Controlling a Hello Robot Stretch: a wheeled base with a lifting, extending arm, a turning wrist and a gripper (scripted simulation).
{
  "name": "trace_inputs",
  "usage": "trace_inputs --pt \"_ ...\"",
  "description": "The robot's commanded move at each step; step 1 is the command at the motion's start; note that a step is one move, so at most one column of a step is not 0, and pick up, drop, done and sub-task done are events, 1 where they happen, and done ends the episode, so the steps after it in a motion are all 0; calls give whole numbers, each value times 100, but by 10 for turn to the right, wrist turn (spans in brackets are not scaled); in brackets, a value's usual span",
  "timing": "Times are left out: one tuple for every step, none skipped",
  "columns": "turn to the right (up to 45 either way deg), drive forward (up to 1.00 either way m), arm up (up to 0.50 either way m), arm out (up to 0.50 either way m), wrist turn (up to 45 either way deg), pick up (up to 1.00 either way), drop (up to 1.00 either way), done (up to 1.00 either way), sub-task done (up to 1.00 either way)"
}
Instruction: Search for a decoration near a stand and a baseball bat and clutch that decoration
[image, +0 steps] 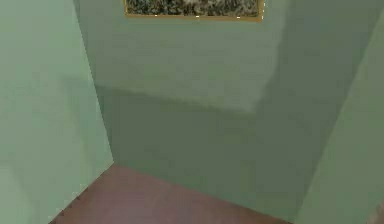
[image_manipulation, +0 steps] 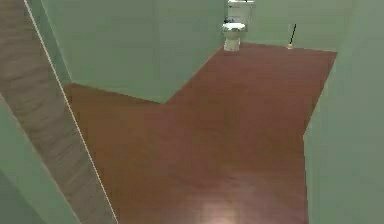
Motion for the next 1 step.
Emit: trace_inputs --pt "450 0 0 0 0 0 0 0 0"
